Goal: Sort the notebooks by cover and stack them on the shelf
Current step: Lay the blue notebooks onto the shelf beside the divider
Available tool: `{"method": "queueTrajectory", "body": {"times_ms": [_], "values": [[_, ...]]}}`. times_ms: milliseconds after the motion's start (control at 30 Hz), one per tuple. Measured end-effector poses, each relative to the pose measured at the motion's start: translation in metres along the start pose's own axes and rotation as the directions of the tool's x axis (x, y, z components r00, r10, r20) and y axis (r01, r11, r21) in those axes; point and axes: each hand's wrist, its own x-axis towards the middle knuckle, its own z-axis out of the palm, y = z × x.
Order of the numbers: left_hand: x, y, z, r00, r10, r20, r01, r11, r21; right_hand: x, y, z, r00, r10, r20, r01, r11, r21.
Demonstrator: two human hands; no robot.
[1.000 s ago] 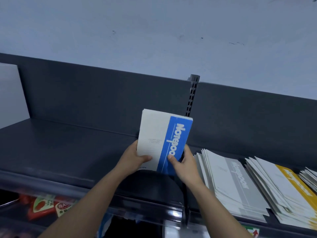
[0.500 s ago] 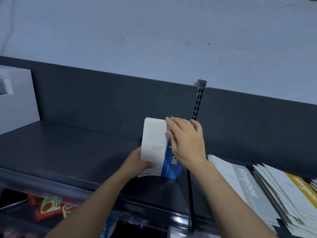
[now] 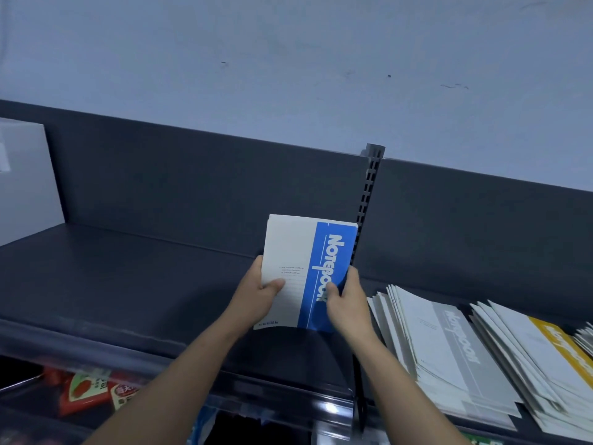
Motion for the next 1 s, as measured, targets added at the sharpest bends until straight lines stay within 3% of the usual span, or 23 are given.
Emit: {"method": "queueTrajectory", "body": {"times_ms": [200,400,600,767,1000], "values": [[0.004,0.004,-0.002,1.0,-0.019,0.017,0.019,0.999,0.028,-0.006,0.003,-0.001,0.996,-0.073,-0.047,0.074,0.997,0.002],[0.004,-0.004,-0.016,0.979,-0.133,0.153,0.099,0.973,0.208,-0.008,0.011,0.001,0.992,-0.119,-0.048,0.118,0.993,-0.026],[0.008,-0.002,-0.02,0.994,-0.104,0.019,0.094,0.949,0.301,0.006,0.005,0.005,1.0,-0.031,0.0,0.031,0.999,-0.015],[0.009,-0.003,-0.027,0.982,-0.183,0.047,0.14,0.871,0.472,0.013,0.002,0.011,0.985,0.128,0.115,-0.101,0.971,-0.219],[0.006,-0.008,-0.027,0.956,-0.281,0.084,0.128,0.658,0.742,0.013,0.007,0.02,0.946,0.254,0.201,-0.115,0.843,-0.525]]}}
